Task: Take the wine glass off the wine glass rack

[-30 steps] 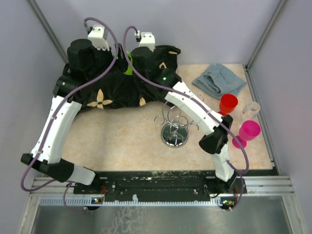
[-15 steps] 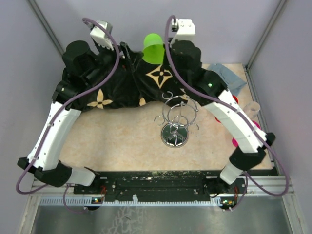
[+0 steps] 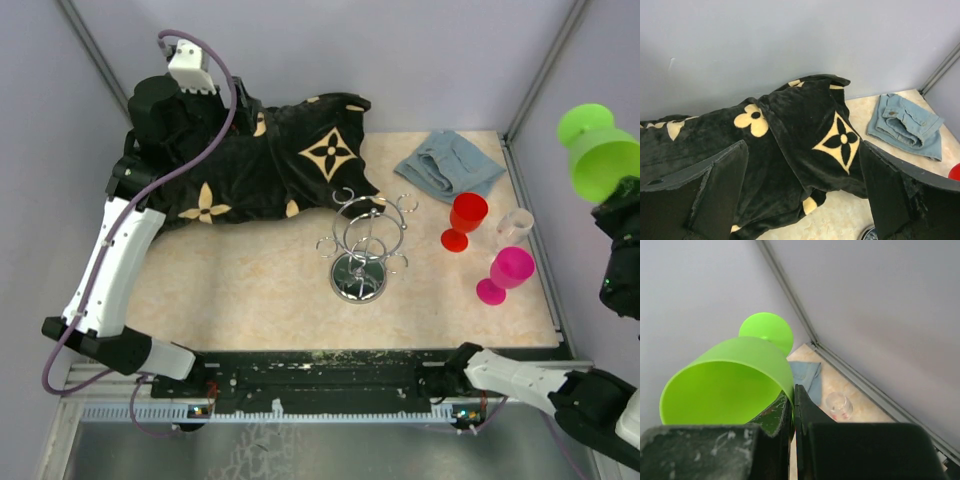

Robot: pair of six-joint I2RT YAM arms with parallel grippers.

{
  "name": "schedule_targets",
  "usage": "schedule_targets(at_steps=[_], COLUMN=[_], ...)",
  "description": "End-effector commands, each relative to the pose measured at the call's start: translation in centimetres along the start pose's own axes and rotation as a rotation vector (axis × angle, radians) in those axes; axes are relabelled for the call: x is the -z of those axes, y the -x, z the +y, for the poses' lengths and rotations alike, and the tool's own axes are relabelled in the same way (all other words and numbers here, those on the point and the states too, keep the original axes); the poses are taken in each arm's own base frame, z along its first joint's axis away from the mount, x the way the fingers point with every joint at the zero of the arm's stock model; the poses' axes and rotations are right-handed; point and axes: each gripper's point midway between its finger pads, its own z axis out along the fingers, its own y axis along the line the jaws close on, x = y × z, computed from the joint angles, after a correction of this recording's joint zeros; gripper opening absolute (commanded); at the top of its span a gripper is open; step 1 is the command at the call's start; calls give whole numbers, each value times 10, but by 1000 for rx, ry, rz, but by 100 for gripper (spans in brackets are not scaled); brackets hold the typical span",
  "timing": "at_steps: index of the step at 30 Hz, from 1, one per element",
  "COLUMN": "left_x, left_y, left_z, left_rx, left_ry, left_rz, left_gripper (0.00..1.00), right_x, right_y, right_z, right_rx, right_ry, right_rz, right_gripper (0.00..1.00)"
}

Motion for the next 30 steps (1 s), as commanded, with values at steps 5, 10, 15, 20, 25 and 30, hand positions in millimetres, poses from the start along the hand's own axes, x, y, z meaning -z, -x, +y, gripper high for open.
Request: schedule_targets(at_steps=[5,10,15,20,25,30], left_x=[4,11,16,17,16,17], left_y=[-4,-8,-11,-14,-18,-25], left_z=[5,3,-1,-4,-5,-4], left_rx=[-31,-43,-56,-64,-66,-72], left_ry=[33,12,-26,-47,-49,-54], left_rz=[21,23,23,30,38,54], left_gripper=[96,100,100,100,100,100], right_x=[-22,-26,-29,-31,-41,-55], right_y=[-48,-66,-73,-79,-99,-126], right_z=[53,68,80,90,88,93], right_rx=[179,202,209,223,244,227], right_ry=[-8,21,43,60,46,55], right_rz=[39,59,63,81,194,321], right_gripper=[0,0,0,0,0,0])
